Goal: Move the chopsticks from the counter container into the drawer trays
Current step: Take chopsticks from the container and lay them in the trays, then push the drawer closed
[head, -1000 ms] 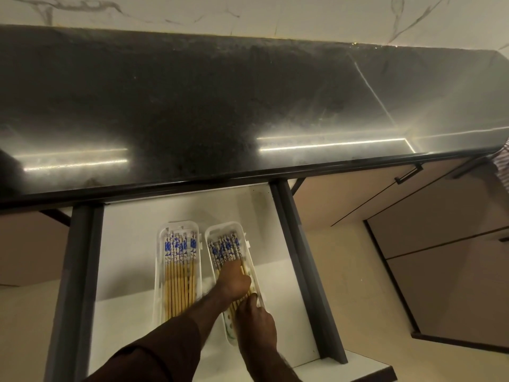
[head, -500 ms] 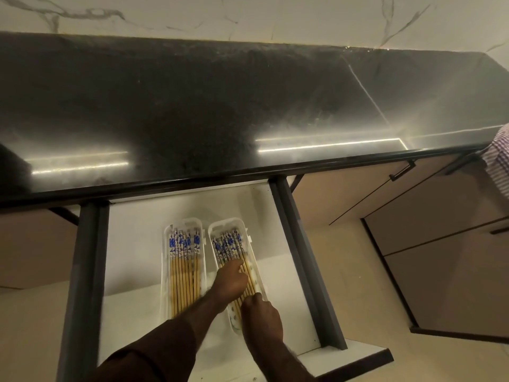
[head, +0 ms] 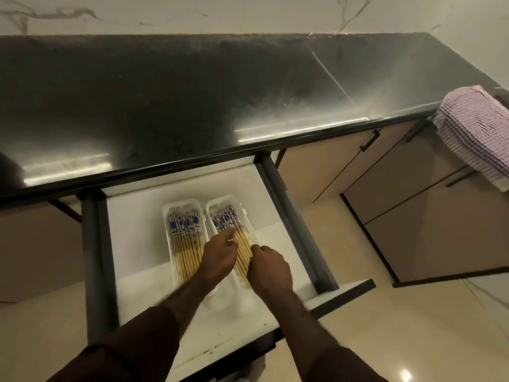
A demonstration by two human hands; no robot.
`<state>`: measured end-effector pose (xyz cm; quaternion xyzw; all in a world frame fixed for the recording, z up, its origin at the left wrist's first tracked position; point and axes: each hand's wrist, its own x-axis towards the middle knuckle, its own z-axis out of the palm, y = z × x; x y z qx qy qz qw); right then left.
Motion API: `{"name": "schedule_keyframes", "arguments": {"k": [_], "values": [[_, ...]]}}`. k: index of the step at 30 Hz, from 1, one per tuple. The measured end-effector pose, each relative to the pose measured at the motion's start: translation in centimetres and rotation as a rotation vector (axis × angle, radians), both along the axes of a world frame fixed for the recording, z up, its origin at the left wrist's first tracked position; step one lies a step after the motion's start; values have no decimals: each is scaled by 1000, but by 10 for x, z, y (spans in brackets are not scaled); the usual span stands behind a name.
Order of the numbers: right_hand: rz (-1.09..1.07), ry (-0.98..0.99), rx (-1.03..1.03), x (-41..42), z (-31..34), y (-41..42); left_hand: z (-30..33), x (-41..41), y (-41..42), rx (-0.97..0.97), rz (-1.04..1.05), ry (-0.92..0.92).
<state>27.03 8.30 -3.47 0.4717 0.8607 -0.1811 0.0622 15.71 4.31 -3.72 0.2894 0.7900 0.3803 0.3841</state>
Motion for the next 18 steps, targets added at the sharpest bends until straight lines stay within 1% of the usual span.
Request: {"name": "schedule_keyframes", "arguments": {"k": [3, 7, 12, 18], "values": [[1, 26, 36, 4, 9, -13, 15, 3, -22, 64, 36, 42], [19, 95, 85, 16, 19, -33, 34, 12, -61, 93, 107, 108], [111, 220, 193, 41, 25, -67, 39, 32, -124, 172, 164, 202], [209, 405, 318, 83, 31, -117, 39, 86, -193, 229, 263, 443]]}}
